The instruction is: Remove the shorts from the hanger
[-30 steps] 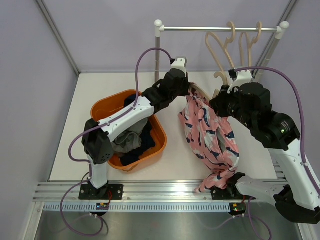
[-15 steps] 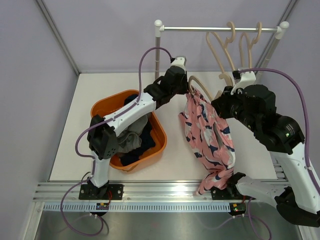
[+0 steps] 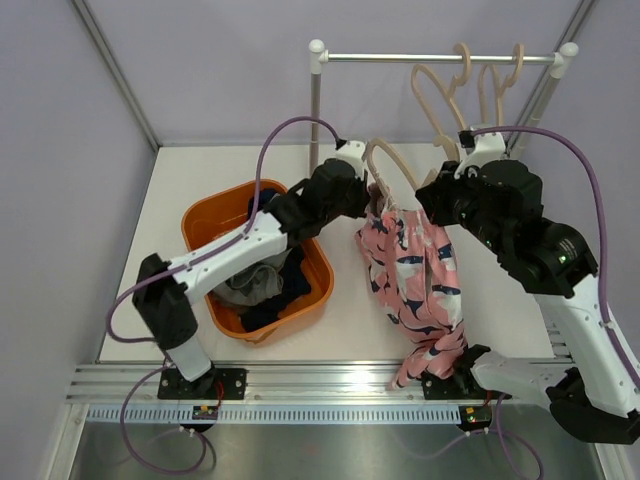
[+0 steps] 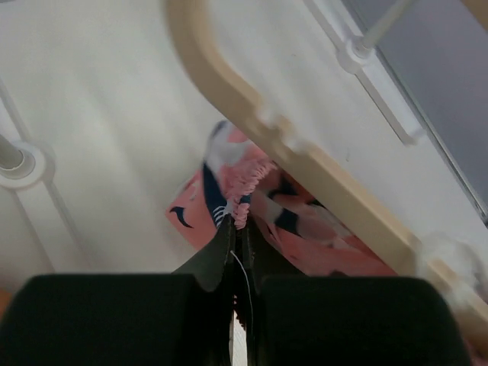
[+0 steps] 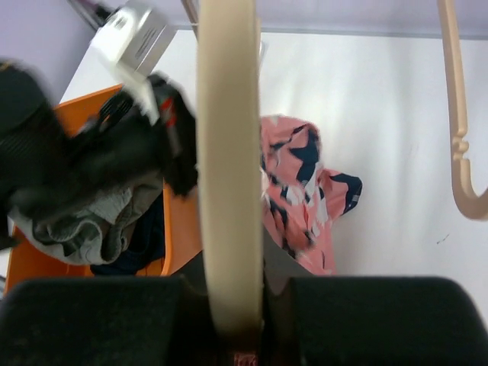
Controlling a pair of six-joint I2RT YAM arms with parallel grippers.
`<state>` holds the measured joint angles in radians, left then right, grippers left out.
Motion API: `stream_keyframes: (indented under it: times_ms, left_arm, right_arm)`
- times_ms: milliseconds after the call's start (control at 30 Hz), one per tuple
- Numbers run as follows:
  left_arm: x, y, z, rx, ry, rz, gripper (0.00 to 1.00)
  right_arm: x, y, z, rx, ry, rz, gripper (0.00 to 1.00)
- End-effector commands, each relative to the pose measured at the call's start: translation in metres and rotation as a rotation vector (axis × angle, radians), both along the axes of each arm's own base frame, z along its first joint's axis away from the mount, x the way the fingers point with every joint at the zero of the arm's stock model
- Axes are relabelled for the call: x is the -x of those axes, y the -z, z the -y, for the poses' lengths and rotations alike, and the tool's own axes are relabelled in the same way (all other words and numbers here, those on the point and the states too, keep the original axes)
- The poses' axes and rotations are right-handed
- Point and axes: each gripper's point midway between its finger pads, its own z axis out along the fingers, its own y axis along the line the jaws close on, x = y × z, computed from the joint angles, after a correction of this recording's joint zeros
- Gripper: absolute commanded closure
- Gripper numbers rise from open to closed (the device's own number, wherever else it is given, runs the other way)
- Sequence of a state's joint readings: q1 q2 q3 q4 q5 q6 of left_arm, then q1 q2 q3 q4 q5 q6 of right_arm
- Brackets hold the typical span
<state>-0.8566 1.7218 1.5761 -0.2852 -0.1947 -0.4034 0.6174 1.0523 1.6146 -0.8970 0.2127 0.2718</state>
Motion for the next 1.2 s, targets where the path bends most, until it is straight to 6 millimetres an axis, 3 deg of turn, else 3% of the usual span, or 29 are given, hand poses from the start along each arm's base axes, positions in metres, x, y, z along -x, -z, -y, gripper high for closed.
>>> stream_keyframes:
  times_ms: [0,67,200,400,500,600,767,867,967,1000,1033,1100,1133,1167]
  left_arm:
    - [0.055,-0.063,0.011,0.077,0.185,0.13,1.0]
    - [0.083,-0.087,0.011,0.114,0.281,0.165,1.0]
    - [0.157,-0.115,0.019,0.102,0.529,0.271,1.0]
    - [0.252,-0.128,0.013,0.086,0.894,0.334,1.0]
    - [0.291,-0.124,0.006,0.1,1.041,0.295,1.0]
    - [0.312,-0.126,-0.004,0.082,1.108,0.32,1.0]
    - [0.305,-0.157,-0.024,0.114,1.033,0.413,1.0]
    - [0.294,-0.201,-0.041,0.158,0.938,0.532,1.0]
    - [0.252,-0.248,-0.065,0.155,0.664,0.657,1.0]
    - [0.225,-0.258,-0.079,0.104,0.503,0.696,1.0]
    - [0.215,-0.287,-0.094,0.128,0.404,0.746,1.0]
    - [0.184,-0.314,-0.119,0.07,0.183,0.803,1.0]
    - [0.179,-0.351,-0.14,0.13,0.083,0.858,1.0]
    - [0.175,-0.368,-0.151,0.141,0.02,0.888,1.0]
  right_arm:
    - [-0.026,-0.032,-0.01,-0.034,0.032,0.117,1.0]
    - [-0.039,-0.03,-0.017,-0.02,0.043,0.115,1.0]
    - [-0.063,-0.039,-0.024,-0.011,0.081,0.149,1.0]
    - [-0.098,-0.05,-0.035,0.024,0.134,0.178,1.0]
    - [-0.111,-0.053,-0.041,0.038,0.142,0.183,1.0]
    - [-0.121,-0.053,-0.044,0.052,0.153,0.183,1.0]
    - [-0.133,-0.053,-0.043,0.07,0.177,0.176,1.0]
    - [-0.141,-0.053,-0.034,0.082,0.21,0.164,1.0]
    - [-0.138,-0.058,-0.026,0.081,0.226,0.164,1.0]
    - [-0.137,-0.056,-0.025,0.082,0.226,0.16,1.0]
    - [-0.134,-0.059,-0.022,0.075,0.229,0.167,1.0]
    - [-0.131,-0.058,-0.018,0.081,0.232,0.163,1.0]
    - [-0.126,-0.062,-0.016,0.074,0.232,0.17,1.0]
    - [-0.124,-0.063,-0.014,0.074,0.235,0.17,1.0]
